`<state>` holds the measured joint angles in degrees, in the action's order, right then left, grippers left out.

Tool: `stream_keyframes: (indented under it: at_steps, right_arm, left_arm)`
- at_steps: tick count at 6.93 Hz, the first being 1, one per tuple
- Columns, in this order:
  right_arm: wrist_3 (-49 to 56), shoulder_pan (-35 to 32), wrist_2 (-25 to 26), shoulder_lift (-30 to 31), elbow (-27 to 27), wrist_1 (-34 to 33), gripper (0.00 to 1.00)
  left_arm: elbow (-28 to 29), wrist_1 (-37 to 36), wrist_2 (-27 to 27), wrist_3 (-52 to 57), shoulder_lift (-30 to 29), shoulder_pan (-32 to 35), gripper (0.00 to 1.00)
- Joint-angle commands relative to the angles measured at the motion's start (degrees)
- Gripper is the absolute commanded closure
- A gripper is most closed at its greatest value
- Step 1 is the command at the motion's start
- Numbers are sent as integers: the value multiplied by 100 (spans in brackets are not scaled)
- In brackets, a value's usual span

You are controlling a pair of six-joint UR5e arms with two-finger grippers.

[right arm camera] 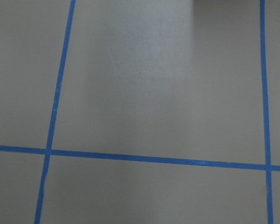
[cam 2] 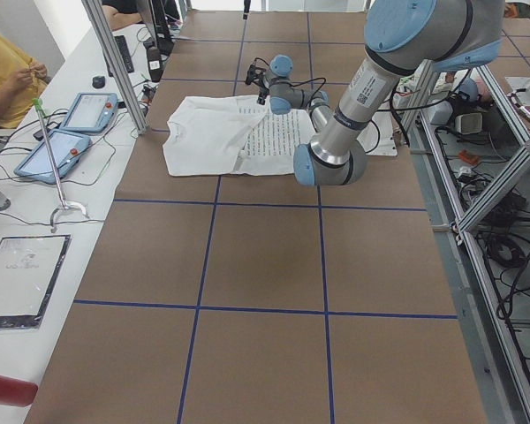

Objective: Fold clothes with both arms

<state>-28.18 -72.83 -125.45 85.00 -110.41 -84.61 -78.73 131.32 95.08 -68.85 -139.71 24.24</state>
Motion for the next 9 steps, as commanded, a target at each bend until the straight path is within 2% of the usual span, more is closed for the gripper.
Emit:
stream_keyframes:
  at_steps: [1, 2, 3, 4, 5, 6, 7, 9]
  right_arm:
    - [-744, 547, 177, -569, 10, -3, 0]
    - [-1499, 1186, 770, -1016, 45, -55, 0]
    - [-2168, 1793, 1281, -1447, 185, -73, 0]
    - [-2627, 2295, 1730, -1912, 534, -90, 0]
    - [-3058, 2717, 2100, -2369, 964, -99, 0]
    - [-3262, 3070, 2460, -2887, 1360, -300, 0]
    - [-3377, 3326, 2673, -3597, 1773, -963, 0]
    - [-4070, 3844, 3181, -4549, 2870, -1198, 0]
  left_arm:
    - [-186, -577, 498, 861, 32, 586, 0]
    - [-526, -1017, 886, 1396, 232, 990, 0]
    - [-1034, -1152, 1125, 1966, 747, 1360, 0]
    - [-1405, -1162, 1667, 2625, 1327, 1868, 0]
    - [-1487, -1214, 2107, 3432, 1637, 2421, 0]
    - [-1488, -1275, 2259, 4145, 1797, 2827, 0]
    - [-1488, -1276, 2539, 4683, 2007, 3127, 0]
    - [-1497, -1276, 2639, 4750, 2027, 3201, 0]
